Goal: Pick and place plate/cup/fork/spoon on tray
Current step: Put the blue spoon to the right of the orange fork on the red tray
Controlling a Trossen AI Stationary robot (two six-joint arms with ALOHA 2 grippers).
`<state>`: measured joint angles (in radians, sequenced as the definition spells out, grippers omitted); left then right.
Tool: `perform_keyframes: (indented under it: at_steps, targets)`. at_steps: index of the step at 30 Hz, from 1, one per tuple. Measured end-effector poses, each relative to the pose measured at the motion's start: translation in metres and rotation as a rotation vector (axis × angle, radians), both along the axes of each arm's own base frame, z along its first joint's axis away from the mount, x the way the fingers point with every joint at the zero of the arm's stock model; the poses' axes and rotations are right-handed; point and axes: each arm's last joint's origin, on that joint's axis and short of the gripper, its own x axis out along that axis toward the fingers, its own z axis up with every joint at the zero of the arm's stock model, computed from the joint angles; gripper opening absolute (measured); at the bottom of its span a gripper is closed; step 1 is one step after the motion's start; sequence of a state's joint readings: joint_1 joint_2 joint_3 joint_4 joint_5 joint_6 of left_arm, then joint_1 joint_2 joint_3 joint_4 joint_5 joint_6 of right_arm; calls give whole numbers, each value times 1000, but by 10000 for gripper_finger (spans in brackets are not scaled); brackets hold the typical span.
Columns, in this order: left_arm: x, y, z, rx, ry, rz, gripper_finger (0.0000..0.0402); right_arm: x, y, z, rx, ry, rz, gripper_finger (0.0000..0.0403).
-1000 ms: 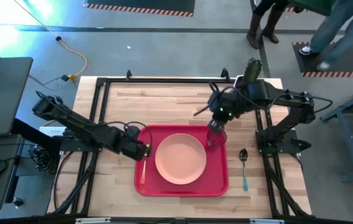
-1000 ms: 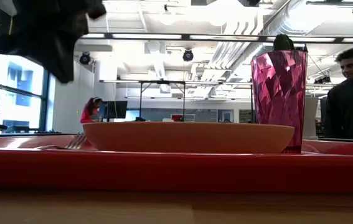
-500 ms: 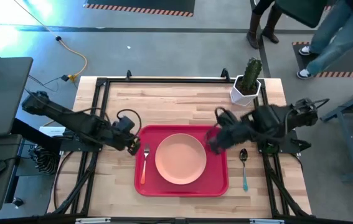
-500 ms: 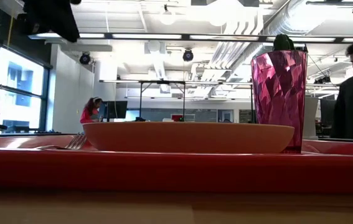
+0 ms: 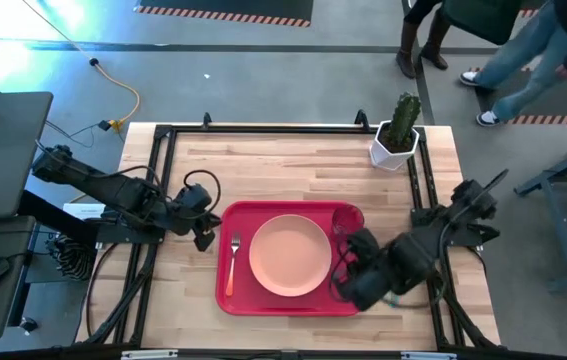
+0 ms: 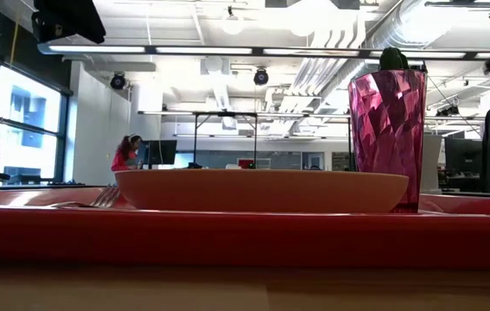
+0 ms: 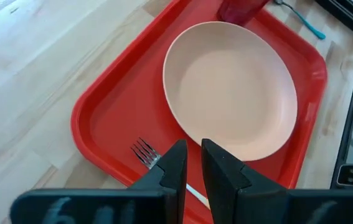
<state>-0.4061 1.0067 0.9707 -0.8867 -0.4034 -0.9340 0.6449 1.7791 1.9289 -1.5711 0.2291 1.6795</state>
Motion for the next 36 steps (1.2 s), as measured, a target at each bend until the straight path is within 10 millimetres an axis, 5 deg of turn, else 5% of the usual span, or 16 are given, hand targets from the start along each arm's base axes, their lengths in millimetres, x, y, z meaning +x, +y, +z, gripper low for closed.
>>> perform_keyframes:
  at_steps: [20, 29, 36]
  targets:
    - [0, 0, 0, 14, 3, -17, 40, -20, 75, -52, 3, 95, -228, 84]
    - [0, 0, 0, -5, -3, 4, 40, -40, 77, -91, -85, 230, -281, 142]
    - [1, -1, 1, -11, -20, 7, 40, -64, 49, -100, -81, 245, -302, 145]
